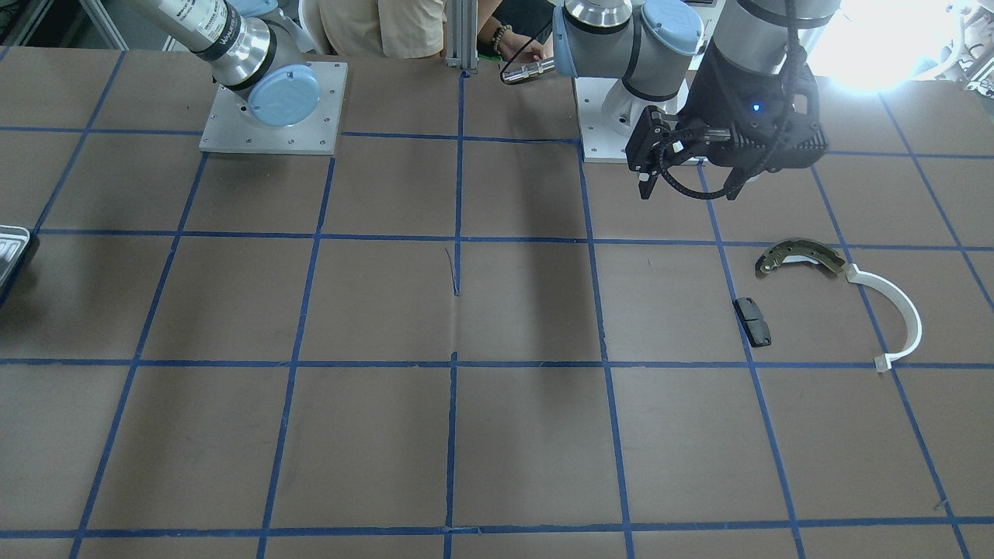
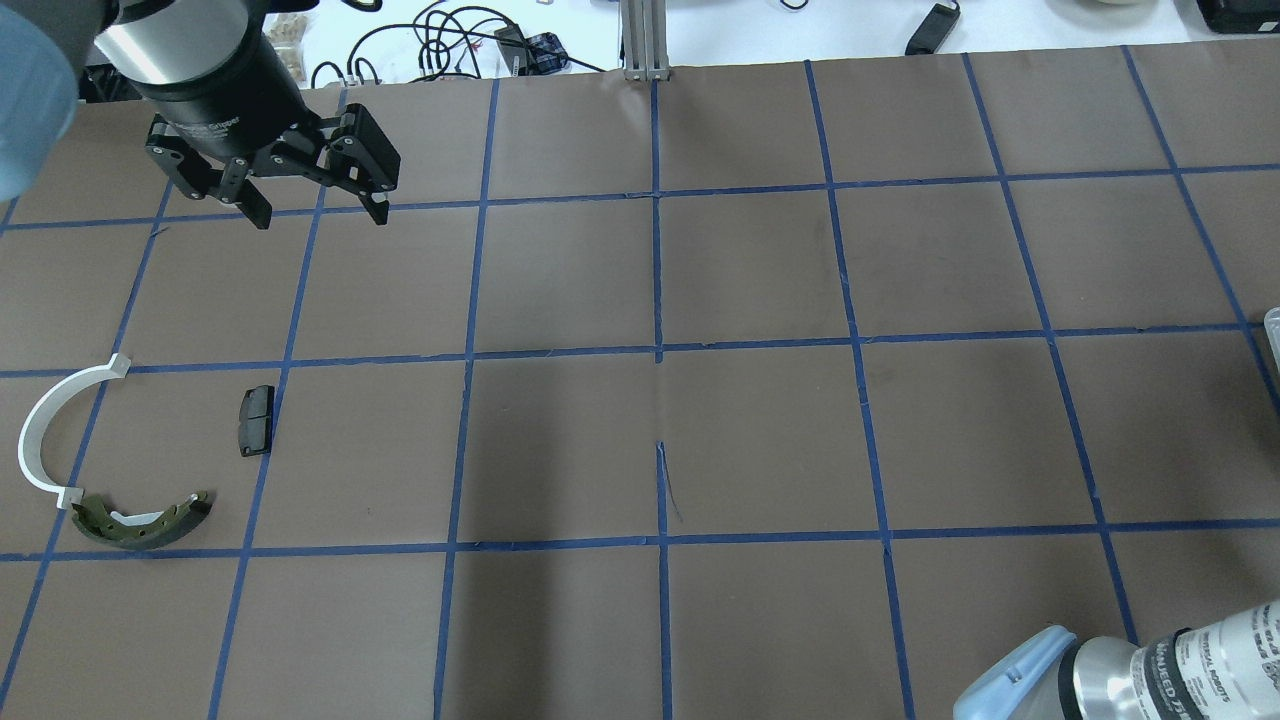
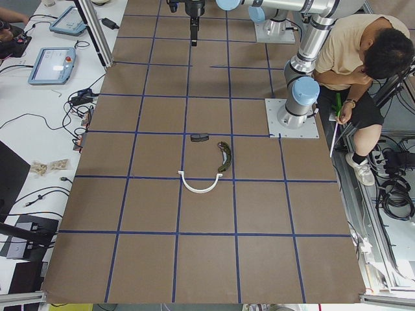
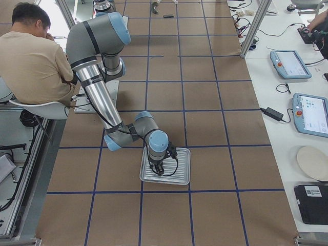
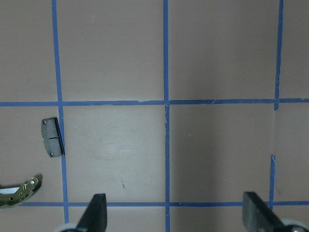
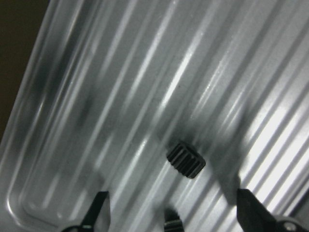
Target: Place bearing gear from tray to pile
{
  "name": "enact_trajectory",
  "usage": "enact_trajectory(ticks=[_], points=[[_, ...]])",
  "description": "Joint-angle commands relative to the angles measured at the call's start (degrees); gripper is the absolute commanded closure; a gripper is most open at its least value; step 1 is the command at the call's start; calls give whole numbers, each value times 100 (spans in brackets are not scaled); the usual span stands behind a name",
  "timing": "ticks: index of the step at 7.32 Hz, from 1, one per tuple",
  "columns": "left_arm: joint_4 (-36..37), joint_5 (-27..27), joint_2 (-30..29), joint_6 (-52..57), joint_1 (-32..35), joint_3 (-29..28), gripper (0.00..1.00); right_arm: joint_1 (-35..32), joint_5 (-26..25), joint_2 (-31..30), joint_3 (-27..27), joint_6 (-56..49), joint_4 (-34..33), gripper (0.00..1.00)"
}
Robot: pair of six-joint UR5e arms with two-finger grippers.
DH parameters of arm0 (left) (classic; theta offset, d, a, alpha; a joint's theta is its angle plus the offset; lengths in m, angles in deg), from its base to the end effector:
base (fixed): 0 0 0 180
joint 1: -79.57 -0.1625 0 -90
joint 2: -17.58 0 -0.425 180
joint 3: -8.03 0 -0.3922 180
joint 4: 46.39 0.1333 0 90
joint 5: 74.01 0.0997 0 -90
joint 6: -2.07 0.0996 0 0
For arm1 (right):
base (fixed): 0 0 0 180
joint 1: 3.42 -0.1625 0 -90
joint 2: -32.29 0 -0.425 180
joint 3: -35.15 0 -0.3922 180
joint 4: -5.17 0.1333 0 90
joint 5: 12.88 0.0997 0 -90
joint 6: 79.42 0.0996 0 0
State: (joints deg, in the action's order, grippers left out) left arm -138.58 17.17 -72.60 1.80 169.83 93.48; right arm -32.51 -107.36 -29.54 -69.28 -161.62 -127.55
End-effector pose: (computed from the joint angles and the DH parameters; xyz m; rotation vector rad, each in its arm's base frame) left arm -0.1335 -0.4952 0.5217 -0.0009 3.1206 -0.0595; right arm -0.4539 -0.3962 0.1726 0.5749 -3.0592 -0.1145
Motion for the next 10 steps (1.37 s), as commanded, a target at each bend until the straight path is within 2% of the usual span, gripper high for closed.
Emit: enact_trajectory(ticks=[1,2,3,4,6,8,10], points=[[0,-4,0,0,0,7,0,9,-44,-39,-8,-51,-9,15],[0,-4,0,0,0,7,0,18,-44,-48,-8,-155,-17,26],[0,-4,0,0,0,-2,0,18,-70,-39,-8,-191,-17,54],[0,-4,0,0,0,-2,0,27,-297,-39,-8,-357,-17,77],[0,-4,0,0,0,-2,0,27,-482,-39,-17,-385,-9,97],[0,-4,0,0,0,-2,0,27,-501,-57,9,-324,52,100],[0,-4,0,0,0,-2,0,-34,-413,-458,19,322,673,100]])
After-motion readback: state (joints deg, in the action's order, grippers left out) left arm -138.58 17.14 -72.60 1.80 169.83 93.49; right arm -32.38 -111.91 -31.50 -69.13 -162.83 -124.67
